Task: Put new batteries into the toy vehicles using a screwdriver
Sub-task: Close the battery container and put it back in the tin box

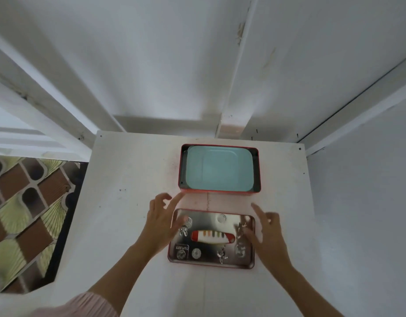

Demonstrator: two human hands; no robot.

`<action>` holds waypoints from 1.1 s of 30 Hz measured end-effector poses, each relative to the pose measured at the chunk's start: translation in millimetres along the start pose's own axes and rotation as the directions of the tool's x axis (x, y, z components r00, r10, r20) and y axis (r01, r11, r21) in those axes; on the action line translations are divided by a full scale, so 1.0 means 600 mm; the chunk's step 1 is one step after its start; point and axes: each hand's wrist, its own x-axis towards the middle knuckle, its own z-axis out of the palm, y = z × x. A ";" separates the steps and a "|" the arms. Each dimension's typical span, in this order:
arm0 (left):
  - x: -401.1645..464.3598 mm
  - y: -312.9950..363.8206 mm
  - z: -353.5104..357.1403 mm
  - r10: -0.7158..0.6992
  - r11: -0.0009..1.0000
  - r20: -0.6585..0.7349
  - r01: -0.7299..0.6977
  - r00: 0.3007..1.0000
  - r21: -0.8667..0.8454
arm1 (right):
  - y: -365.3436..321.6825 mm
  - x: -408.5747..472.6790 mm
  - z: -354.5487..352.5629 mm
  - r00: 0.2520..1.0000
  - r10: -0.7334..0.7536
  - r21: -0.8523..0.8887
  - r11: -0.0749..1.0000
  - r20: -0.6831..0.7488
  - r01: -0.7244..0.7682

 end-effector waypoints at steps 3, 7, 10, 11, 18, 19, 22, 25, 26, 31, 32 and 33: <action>-0.051 0.007 0.013 -0.125 0.979 0.115 0.141 0.986 -0.148 | 0.020 -0.036 0.027 0.990 0.075 -0.052 0.996 0.122 -0.069; -0.081 0.015 0.025 -0.193 0.955 0.201 0.231 0.960 -0.185 | 0.030 -0.033 0.038 0.983 0.143 -0.060 0.989 0.113 -0.137; -0.092 0.016 0.035 -0.243 0.936 0.198 0.283 0.950 -0.211 | 0.029 -0.033 0.044 0.984 0.105 -0.168 0.982 0.145 -0.080; -0.094 0.018 0.037 -0.256 0.928 0.190 0.296 0.948 -0.225 | 0.028 -0.034 0.046 0.983 0.104 -0.189 0.979 0.154 -0.074; -0.081 0.040 -0.004 -0.244 0.836 0.229 0.324 0.942 -0.443 | 0.001 -0.042 0.034 0.975 0.209 0.161 0.962 0.078 -0.219; -0.077 0.041 -0.014 -0.249 0.816 0.217 0.325 0.944 -0.478 | -0.004 -0.038 0.024 0.971 0.227 0.216 0.947 0.074 -0.237; -0.059 0.040 -0.057 -0.340 0.663 0.191 0.379 0.921 -0.646 | -0.026 -0.010 -0.027 0.955 0.269 0.435 0.851 0.123 -0.296; -0.036 0.043 -0.109 -0.342 0.591 0.223 0.394 0.913 -0.704 | -0.050 0.018 -0.092 0.940 0.235 0.641 0.688 0.247 -0.340; -0.031 0.046 -0.125 -0.319 0.602 0.239 0.390 0.917 -0.696 | -0.054 0.025 -0.110 0.943 0.190 0.658 0.678 0.272 -0.327; -0.019 0.064 -0.174 -0.256 0.559 0.279 0.377 0.926 -0.738 | -0.068 0.042 -0.169 0.938 0.012 0.625 0.742 0.348 -0.242; -0.017 0.067 -0.179 -0.251 0.552 0.278 0.373 0.927 -0.746 | -0.072 0.042 -0.177 0.939 0.007 0.647 0.723 0.344 -0.242; -0.015 0.069 -0.184 -0.245 0.550 0.272 0.364 0.931 -0.751 | -0.075 0.040 -0.182 0.943 -0.002 0.676 0.698 0.334 -0.238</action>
